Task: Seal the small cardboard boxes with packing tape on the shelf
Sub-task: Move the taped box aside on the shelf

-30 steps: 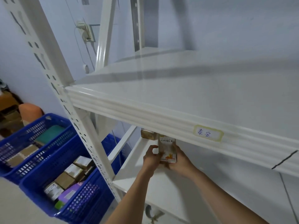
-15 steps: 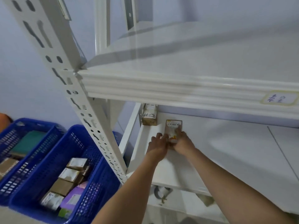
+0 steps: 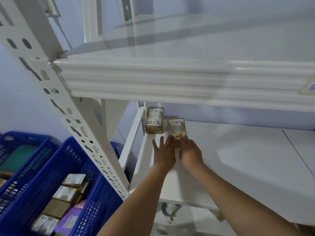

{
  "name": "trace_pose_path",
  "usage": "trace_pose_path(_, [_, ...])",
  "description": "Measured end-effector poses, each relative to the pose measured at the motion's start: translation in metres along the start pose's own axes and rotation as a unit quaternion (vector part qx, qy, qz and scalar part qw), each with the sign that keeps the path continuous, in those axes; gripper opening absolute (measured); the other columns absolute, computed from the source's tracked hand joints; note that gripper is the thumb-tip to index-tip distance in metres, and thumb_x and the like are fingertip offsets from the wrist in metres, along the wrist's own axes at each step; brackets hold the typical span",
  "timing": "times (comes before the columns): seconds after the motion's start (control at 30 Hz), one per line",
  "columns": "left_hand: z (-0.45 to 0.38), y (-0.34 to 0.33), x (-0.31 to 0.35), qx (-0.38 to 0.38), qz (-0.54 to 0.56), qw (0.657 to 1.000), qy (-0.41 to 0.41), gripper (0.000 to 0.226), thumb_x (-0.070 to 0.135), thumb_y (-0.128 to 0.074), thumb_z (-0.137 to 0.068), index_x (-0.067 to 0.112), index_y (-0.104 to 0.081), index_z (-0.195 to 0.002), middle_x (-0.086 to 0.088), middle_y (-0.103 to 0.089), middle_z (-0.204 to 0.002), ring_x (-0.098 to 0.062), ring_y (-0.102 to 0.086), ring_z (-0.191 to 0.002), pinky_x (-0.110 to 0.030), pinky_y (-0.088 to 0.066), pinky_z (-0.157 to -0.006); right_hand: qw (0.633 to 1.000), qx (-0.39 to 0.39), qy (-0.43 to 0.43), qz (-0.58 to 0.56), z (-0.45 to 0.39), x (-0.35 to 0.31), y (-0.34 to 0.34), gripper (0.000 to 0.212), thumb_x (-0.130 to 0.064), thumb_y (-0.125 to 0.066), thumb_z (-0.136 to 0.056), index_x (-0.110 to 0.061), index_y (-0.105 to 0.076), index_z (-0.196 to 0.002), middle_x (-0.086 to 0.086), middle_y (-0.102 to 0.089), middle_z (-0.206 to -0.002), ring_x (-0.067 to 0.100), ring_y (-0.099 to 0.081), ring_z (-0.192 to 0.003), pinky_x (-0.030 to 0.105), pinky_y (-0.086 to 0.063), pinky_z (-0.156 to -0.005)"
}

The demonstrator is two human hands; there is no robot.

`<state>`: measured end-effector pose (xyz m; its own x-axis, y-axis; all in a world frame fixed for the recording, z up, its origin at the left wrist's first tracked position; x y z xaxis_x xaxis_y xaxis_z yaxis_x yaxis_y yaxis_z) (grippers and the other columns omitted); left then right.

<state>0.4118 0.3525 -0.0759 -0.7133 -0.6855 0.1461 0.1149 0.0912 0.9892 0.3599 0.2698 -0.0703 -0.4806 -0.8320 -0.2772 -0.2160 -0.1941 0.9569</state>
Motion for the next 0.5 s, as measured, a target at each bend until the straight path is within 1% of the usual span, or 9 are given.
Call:
trace_pose_path(0.03, [-0.006, 0.001, -0.003, 0.012, 0.007, 1.0, 0.001, 0.074, 0.011, -0.044, -0.095, 0.019, -0.008, -0.159, 0.002, -0.009, -0.166, -0.031, -0.005, -0.152, -0.061, 0.003, -0.119, 1.0, -0.029, -0.006, 0.003, -0.008, 0.001, -0.008, 0.063, -0.009, -0.058, -0.089, -0.01, -0.038, -0.148, 0.011, -0.035, -0.157, 0.03, -0.046, -0.133, 0.041, -0.04, -0.108])
trace_pose_path(0.07, [-0.013, 0.004, -0.006, 0.031, 0.015, 0.999, 0.001, 0.076, 0.01, -0.046, -0.094, 0.02, -0.009, -0.16, 0.001, -0.011, -0.166, -0.03, -0.004, -0.153, -0.061, 0.006, -0.118, 0.998, -0.059, -0.013, 0.003, -0.017, 0.002, -0.016, 0.071, -0.01, -0.058, -0.089, -0.014, -0.029, -0.154, 0.007, -0.023, -0.163, 0.028, -0.037, -0.14, 0.042, -0.032, -0.116])
trace_pose_path(0.1, [-0.019, 0.007, -0.009, 0.046, 0.02, 0.999, 0.003, 0.076, 0.009, -0.047, -0.093, 0.021, -0.012, -0.159, 0.001, -0.013, -0.166, -0.03, -0.004, -0.153, -0.061, 0.009, -0.117, 0.996, -0.087, -0.019, 0.001, -0.026, 0.003, -0.024, 0.076, -0.01, -0.057, -0.089, -0.017, -0.021, -0.156, 0.004, -0.014, -0.166, 0.026, -0.03, -0.145, 0.043, -0.025, -0.12])
trace_pose_path(0.17, [-0.031, 0.011, -0.015, 0.055, 0.019, 0.998, 0.006, 0.074, 0.008, -0.047, -0.093, 0.021, -0.015, -0.159, 0.0, -0.015, -0.166, -0.03, -0.002, -0.154, -0.061, 0.009, -0.116, 0.992, -0.121, -0.013, -0.023, -0.042, 0.001, -0.031, 0.081, -0.008, -0.054, -0.088, -0.02, -0.014, -0.158, 0.0, -0.006, -0.167, 0.027, -0.024, -0.148, 0.048, -0.022, -0.121])
trace_pose_path(0.3, [-0.05, 0.01, -0.023, 0.016, 0.005, 1.0, 0.024, 0.07, 0.014, -0.046, -0.097, 0.019, -0.012, -0.158, 0.001, -0.006, -0.167, -0.028, 0.0, -0.154, -0.059, 0.001, -0.118, 0.988, -0.14, 0.013, -0.058, -0.065, -0.005, -0.036, 0.083, -0.008, -0.052, -0.085, -0.021, -0.015, -0.158, -0.001, -0.005, -0.166, 0.029, -0.027, -0.147, 0.049, -0.03, -0.116])
trace_pose_path(0.4, [-0.058, 0.011, -0.027, 0.01, -0.005, 0.999, 0.04, 0.068, 0.018, -0.047, -0.098, 0.017, -0.014, -0.158, -0.001, -0.01, -0.166, -0.029, -0.003, -0.153, -0.061, 0.0, -0.119, 0.986, -0.137, 0.034, -0.084, -0.074, -0.013, -0.035, 0.081, -0.007, -0.053, -0.084, -0.019, -0.02, -0.157, 0.003, -0.008, -0.166, 0.031, -0.04, -0.141, 0.045, -0.041, -0.109])
trace_pose_path(0.5, [-0.061, 0.009, -0.029, 0.003, -0.003, 0.999, 0.045, 0.069, 0.022, -0.051, -0.098, 0.017, -0.015, -0.156, -0.002, -0.013, -0.164, -0.029, -0.007, -0.152, -0.061, -0.002, -0.119, 0.986, -0.134, 0.042, -0.085, -0.075, -0.021, -0.035, 0.076, -0.011, -0.056, -0.087, -0.012, -0.023, -0.155, 0.012, -0.01, -0.165, 0.033, -0.043, -0.138, 0.043, -0.044, -0.106])
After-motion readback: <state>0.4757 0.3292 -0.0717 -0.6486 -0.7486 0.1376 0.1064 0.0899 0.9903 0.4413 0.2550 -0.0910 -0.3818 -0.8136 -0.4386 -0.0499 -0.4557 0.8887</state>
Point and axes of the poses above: each hand's wrist, its own z-axis away from the middle knuckle, its own y-axis out of the back of the hand, x = y × z, the point moved 10 cm from there along -z, towards the middle knuckle
